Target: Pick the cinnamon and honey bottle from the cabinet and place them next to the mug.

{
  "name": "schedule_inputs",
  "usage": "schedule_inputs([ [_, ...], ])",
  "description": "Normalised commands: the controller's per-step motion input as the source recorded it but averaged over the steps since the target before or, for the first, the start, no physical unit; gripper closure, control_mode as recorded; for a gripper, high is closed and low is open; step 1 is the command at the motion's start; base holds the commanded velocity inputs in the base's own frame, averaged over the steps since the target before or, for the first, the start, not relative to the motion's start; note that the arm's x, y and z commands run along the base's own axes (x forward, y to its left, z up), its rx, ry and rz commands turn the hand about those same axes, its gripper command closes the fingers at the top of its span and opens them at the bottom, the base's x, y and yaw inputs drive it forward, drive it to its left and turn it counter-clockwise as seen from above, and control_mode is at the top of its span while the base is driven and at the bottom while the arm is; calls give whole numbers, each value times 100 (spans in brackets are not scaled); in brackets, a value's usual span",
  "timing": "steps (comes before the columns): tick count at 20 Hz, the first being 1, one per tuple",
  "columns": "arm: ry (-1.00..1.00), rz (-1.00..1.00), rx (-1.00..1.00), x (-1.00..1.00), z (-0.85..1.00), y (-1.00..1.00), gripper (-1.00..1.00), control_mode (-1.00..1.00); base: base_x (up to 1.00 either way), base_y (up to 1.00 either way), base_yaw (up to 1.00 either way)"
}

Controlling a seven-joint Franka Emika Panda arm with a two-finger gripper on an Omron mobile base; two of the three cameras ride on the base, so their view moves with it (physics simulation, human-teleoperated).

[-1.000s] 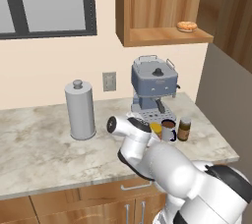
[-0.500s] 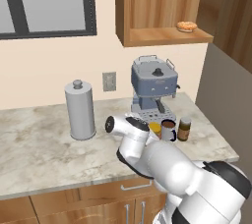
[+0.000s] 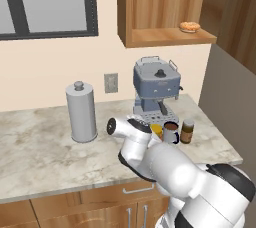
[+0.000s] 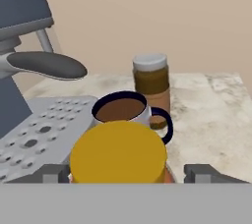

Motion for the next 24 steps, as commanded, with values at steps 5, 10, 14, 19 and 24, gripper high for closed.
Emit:
schedule_inputs([
  [5, 0, 0, 0, -5, 28, 0, -100, -100, 0, 0, 0],
  [10, -2, 0, 0, -43, 48, 0, -100, -100, 0, 0, 0],
  [14, -11, 5, 0, -97, 58, 0, -100, -100, 0, 0, 0],
  [19, -7, 21, 0, -73, 78, -24, -100, -100, 0, 0, 0],
  [24, -3, 38, 0, -47, 95, -74, -100, -100, 0, 0, 0],
])
